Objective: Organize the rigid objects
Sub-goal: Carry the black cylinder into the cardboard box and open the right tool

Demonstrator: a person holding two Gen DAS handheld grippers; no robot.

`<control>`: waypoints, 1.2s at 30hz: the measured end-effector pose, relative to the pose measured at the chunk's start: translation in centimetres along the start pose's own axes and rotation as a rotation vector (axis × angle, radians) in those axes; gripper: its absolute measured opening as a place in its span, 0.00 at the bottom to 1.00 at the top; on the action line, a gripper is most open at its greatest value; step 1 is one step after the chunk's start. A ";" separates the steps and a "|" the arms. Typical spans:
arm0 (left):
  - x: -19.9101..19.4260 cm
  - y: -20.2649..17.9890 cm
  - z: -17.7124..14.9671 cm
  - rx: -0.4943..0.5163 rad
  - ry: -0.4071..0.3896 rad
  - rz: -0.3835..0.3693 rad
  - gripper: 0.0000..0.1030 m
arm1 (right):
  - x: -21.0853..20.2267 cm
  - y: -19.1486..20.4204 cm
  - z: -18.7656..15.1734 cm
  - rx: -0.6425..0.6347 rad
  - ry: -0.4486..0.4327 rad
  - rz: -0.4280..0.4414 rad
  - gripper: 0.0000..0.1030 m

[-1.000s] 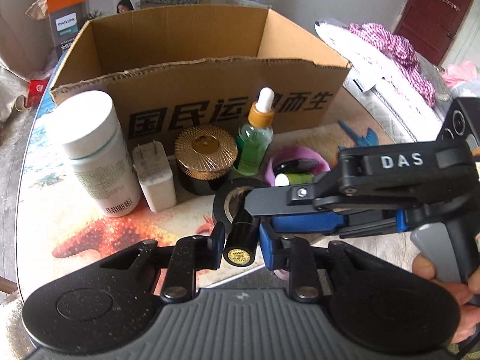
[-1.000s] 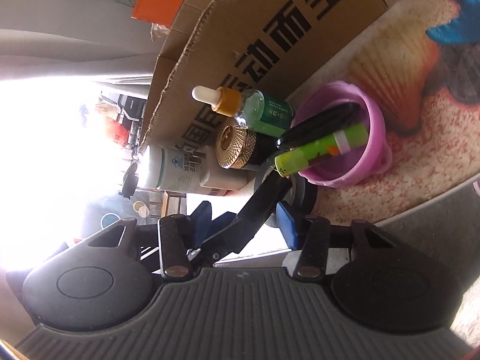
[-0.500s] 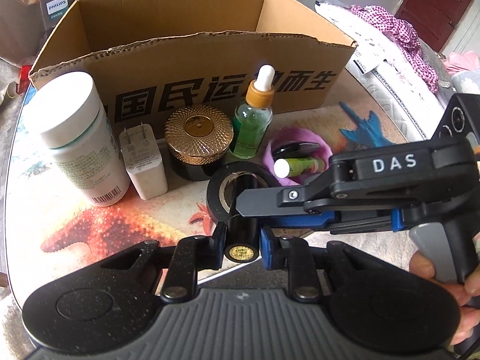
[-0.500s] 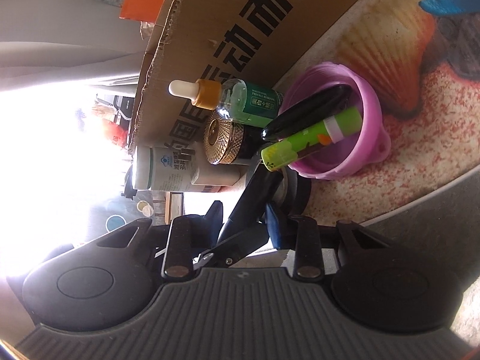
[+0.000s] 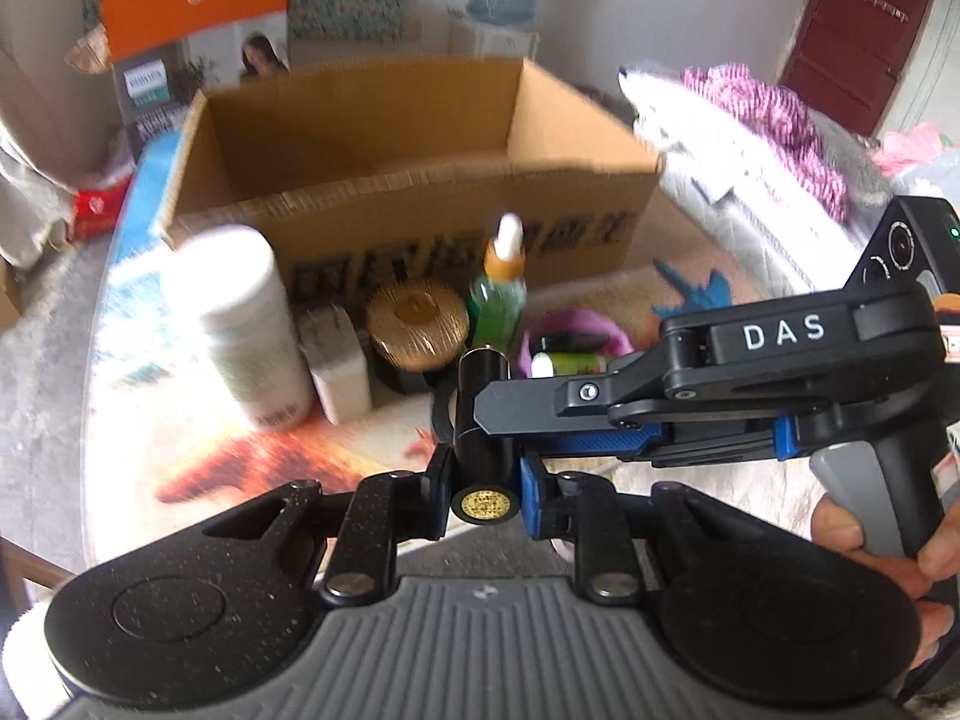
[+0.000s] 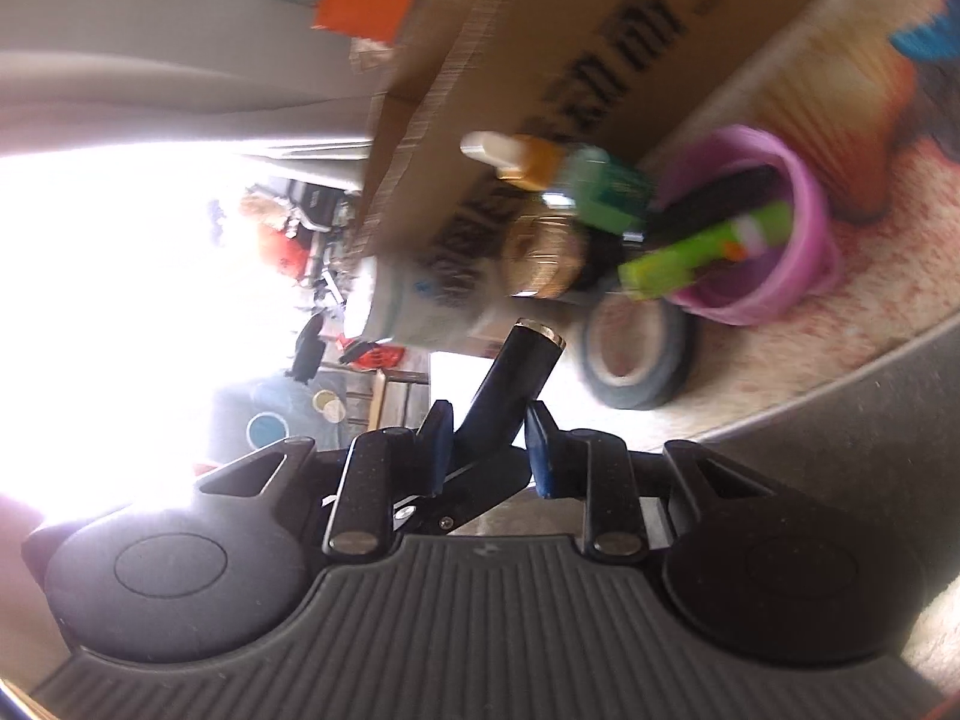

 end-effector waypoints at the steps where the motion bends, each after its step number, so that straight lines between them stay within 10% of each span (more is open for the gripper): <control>1: -0.8 0.3 0.6 -0.008 -0.024 0.007 0.22 | 0.0 1.0 0.2 -0.032 0.001 0.009 0.24; 8: -3.6 2.9 8.0 -0.069 -0.184 0.076 0.22 | 1.7 8.9 6.1 -0.277 0.010 0.061 0.24; 13: -0.3 5.1 13.7 -0.109 -0.159 0.103 0.23 | 5.1 10.7 12.4 -0.333 0.069 0.034 0.24; 27: 13.8 9.8 16.3 -0.114 0.190 0.172 0.24 | 18.3 -0.2 21.7 -0.077 0.328 -0.181 0.24; 36: 13.7 10.3 16.2 -0.113 0.156 0.194 0.39 | 21.0 -2.9 21.2 -0.017 0.384 -0.215 0.23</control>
Point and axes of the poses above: each gripper's, at about its wrist camera, not at the fingertips, and x roughly the way its jaws point, y to its left, z to its top, the point moved 9 cm from there along x, roughly the way its jaws point, and after that the axes turned 15 degrees about z, right-handed, at the moved point
